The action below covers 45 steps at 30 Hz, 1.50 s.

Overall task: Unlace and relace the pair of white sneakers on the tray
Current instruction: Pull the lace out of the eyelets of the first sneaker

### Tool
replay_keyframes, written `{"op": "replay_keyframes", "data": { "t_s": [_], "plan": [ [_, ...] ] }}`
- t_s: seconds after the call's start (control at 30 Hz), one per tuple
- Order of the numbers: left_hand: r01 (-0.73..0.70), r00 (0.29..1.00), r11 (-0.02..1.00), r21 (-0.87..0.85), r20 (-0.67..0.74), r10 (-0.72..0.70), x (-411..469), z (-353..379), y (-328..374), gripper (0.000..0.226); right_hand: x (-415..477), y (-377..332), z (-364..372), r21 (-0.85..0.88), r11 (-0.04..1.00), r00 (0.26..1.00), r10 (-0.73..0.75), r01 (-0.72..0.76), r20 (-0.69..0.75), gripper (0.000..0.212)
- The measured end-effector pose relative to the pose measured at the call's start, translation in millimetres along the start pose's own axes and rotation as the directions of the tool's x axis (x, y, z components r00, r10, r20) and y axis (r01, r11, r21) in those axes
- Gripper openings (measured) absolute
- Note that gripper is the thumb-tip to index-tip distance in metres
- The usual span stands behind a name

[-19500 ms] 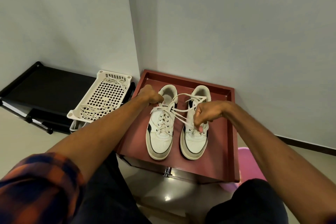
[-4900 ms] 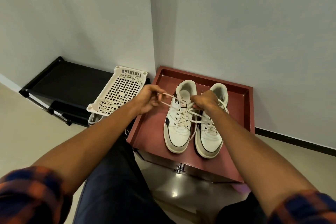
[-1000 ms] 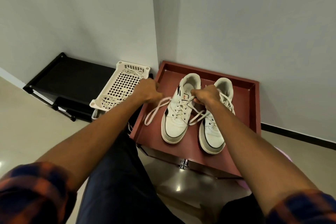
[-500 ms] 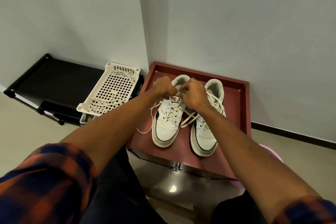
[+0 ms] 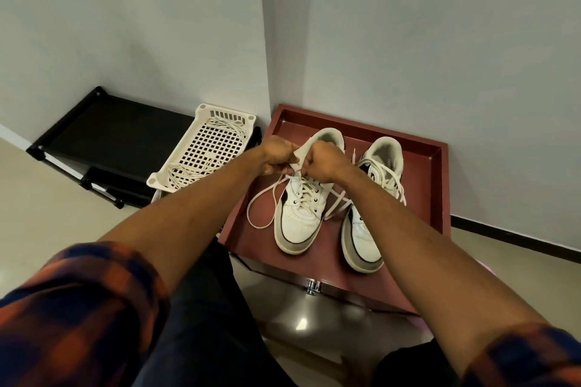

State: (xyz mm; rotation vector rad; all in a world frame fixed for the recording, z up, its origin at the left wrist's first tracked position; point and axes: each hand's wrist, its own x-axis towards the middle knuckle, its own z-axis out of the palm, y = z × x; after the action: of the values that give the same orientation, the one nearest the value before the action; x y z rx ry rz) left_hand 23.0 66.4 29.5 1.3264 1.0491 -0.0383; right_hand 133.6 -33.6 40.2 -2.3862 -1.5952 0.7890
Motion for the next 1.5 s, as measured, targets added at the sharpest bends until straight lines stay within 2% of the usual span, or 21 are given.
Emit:
{"op": "replay_keyframes", "data": {
  "t_s": [0.1,0.17,0.3,0.43,0.57,0.63,0.77,0.83,0.87,0.97,1.07,1.17,1.27,1.33,1.43,1.47,1.5],
  "plan": [
    [0.010,1.000,0.999,-0.045,0.013,-0.010,-1.3,0.1,-0.1,0.031,3.0,-3.4,-5.2,0.041,0.997,0.997,0.059,-0.062,0.058,0.007],
    [0.014,1.000,0.999,-0.050,0.008,-0.013,-0.7,-0.6,-0.8,0.030,3.3,-5.6,-6.7,0.060,0.993,0.989,0.095,-0.102,0.112,0.013],
    [0.022,1.000,0.997,-0.077,0.020,-0.021,-0.7,-1.5,-1.1,0.031,3.6,-4.6,-2.4,-0.064,0.994,0.981,0.101,-0.092,0.165,0.014],
    [0.028,1.000,0.996,-0.087,0.002,-0.027,1.1,0.0,-1.0,0.029,2.6,5.8,-8.6,0.136,0.983,0.979,0.101,-0.126,0.176,0.013],
    [0.038,0.999,0.996,-0.084,-0.019,-0.039,2.3,3.2,-1.0,0.027,1.5,9.0,-6.8,0.298,0.944,0.961,0.058,-0.141,0.271,0.016],
    [0.042,0.999,0.995,-0.092,-0.020,-0.044,4.7,3.6,-2.4,0.028,3.8,11.3,-5.0,0.281,0.950,0.958,0.055,-0.138,0.281,0.020],
    [0.040,0.999,0.996,-0.075,-0.031,-0.043,4.9,5.0,-2.2,0.034,10.7,13.6,2.5,0.046,0.997,0.963,0.042,-0.056,0.267,0.032],
    [0.036,0.999,0.997,-0.069,-0.031,-0.039,2.5,5.0,-1.0,0.035,10.1,12.5,1.3,0.036,0.999,0.962,0.024,-0.035,0.270,0.023],
    [0.036,0.999,0.997,-0.073,-0.032,-0.039,2.9,4.7,-1.2,0.035,7.8,13.6,-0.9,0.097,0.995,0.959,-0.005,-0.024,0.285,0.017],
    [0.041,0.998,0.996,-0.082,-0.040,-0.044,2.3,5.8,0.0,0.030,-5.8,25.9,-11.4,0.387,0.922,0.955,-0.096,-0.022,0.282,0.022],
    [0.035,0.998,0.996,-0.085,-0.047,-0.039,1.7,8.3,1.3,0.027,-12.2,26.1,-19.6,0.471,0.881,0.952,-0.110,-0.038,0.284,0.025],
    [0.035,0.997,0.996,-0.083,-0.060,-0.040,-1.1,10.1,1.0,0.028,-1.0,15.8,-18.5,0.397,0.913,0.936,-0.055,-0.093,0.346,0.026],
    [0.036,0.997,0.997,-0.075,-0.064,-0.041,1.5,9.4,-0.3,0.031,5.6,12.3,-9.0,0.204,0.979,0.925,-0.057,-0.022,0.375,0.021],
    [0.034,0.996,0.997,-0.070,-0.075,-0.039,2.5,7.9,-0.8,0.033,-1.1,15.6,-11.8,0.291,0.957,0.939,-0.098,-0.003,0.330,0.024],
    [0.041,0.996,0.996,-0.076,-0.076,-0.046,1.7,8.9,0.0,0.032,-15.6,25.6,-25.8,0.577,0.816,0.952,-0.147,-0.038,0.269,0.025],
    [0.044,0.996,0.996,-0.079,-0.071,-0.049,0.9,10.1,0.4,0.030,-17.5,27.8,-28.6,0.615,0.787,0.946,-0.159,-0.051,0.282,0.026],
    [0.047,0.997,0.996,-0.075,-0.065,-0.051,-1.1,12.7,1.5,0.030,-17.2,28.7,-28.6,0.595,0.801,0.942,-0.153,-0.059,0.299,0.030]
  ]
}}
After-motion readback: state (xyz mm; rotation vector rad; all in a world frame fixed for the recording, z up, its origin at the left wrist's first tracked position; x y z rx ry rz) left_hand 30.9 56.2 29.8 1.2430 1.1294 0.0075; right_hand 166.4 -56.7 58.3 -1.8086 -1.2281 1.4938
